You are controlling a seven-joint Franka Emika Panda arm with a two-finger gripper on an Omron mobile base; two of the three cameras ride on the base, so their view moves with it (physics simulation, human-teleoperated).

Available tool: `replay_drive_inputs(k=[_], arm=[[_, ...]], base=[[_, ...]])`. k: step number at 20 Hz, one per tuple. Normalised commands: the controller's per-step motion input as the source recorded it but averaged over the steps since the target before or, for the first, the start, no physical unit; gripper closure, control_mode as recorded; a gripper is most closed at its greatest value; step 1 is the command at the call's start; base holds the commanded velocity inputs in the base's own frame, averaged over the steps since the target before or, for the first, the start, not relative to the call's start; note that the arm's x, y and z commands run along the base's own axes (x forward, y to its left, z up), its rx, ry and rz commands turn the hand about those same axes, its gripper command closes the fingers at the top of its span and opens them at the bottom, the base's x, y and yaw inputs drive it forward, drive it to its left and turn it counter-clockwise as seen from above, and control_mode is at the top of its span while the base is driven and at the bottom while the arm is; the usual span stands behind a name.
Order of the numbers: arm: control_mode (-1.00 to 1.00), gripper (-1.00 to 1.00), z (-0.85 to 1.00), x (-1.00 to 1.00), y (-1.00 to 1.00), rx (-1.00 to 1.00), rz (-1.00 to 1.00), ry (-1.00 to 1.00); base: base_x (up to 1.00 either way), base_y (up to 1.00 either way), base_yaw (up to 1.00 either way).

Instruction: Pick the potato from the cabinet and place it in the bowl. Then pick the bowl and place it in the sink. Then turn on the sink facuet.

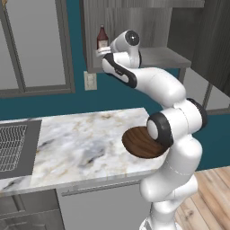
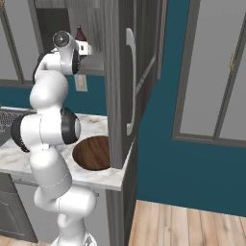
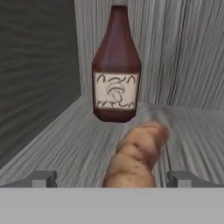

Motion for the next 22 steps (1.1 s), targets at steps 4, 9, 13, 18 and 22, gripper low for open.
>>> replay_drive_inputs(k=[4, 9, 13, 18, 22], arm=[[-1.0, -1.0, -0.14, 0.08, 0.0, 0.0, 0.0, 0.0], [-1.0, -1.0, -0.12, 0.07, 0.0, 0.0, 0.0, 0.0], [-1.0, 1.0, -0.03, 0.03, -0.1, 0.01, 0.0, 0.0], [-1.0, 1.0, 0.0, -0.07, -0.3, 0.05, -0.01, 0.0], [-1.0, 1.0, 0.0, -0.5, -0.37, 0.03, -0.04, 0.0]], base=[[0.0, 0.0, 0.0], [0.0, 0.0, 0.0], [0.0, 0.0, 0.0], [0.0, 0.0, 0.0], [0.0, 0.0, 0.0]])
